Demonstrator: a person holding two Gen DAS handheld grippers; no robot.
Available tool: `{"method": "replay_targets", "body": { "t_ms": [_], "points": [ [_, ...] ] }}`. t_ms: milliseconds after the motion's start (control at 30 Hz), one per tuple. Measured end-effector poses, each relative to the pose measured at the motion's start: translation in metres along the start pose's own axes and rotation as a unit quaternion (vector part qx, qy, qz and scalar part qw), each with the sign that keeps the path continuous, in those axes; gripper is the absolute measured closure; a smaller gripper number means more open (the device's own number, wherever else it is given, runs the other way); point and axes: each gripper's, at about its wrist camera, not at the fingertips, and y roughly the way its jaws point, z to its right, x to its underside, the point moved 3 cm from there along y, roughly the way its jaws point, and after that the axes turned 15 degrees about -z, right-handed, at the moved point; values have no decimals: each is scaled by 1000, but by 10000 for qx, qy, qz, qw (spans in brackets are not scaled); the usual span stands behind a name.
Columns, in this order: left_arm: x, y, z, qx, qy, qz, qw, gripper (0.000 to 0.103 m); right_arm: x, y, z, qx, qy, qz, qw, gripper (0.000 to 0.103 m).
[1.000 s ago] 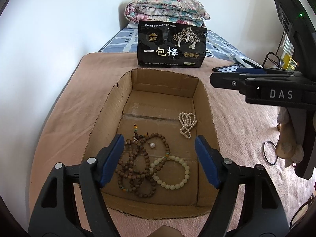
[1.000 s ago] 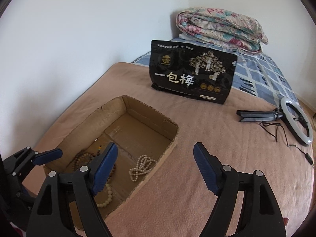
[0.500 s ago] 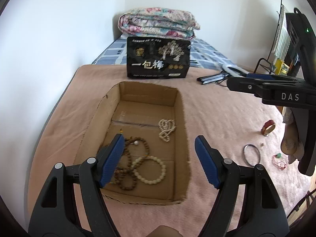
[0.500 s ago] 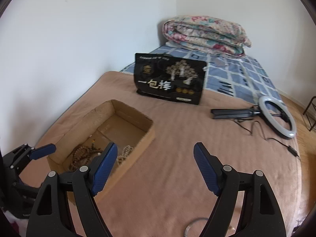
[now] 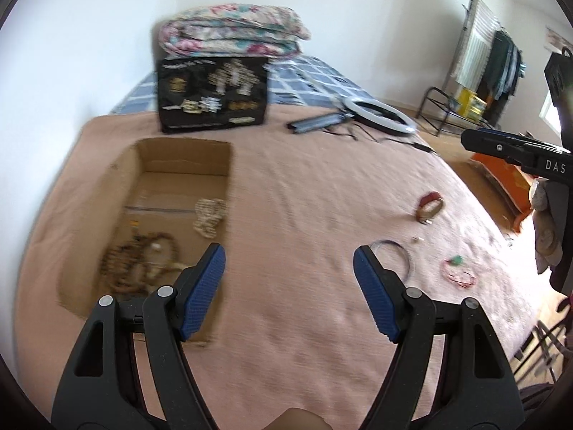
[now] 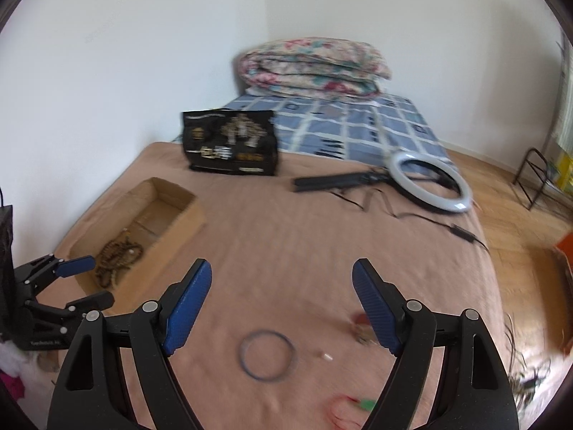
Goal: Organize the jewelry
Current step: 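Move both open tools back toward the bangle, watch and jade pendant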
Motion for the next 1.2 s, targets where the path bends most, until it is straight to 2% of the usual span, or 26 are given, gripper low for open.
{"method": "replay_targets", "body": {
  "t_ms": [300,600,967,1200],
  "points": [
    [1,30,54,317,356,-325,9983,24,57,-19,72,380,553,-71,9977,22],
    [-2,65,92,583,522,-623,9950,22,108,5,107,423,829,-489,9945,22],
    [1,110,129,540,858,-1023,9896,22,145,45,114,348,770,-905,9923,22],
    [4,137,146,75,1093,-1214,9865,22,151,59,113,224,740,-1013,9919,22]
  ]
}}
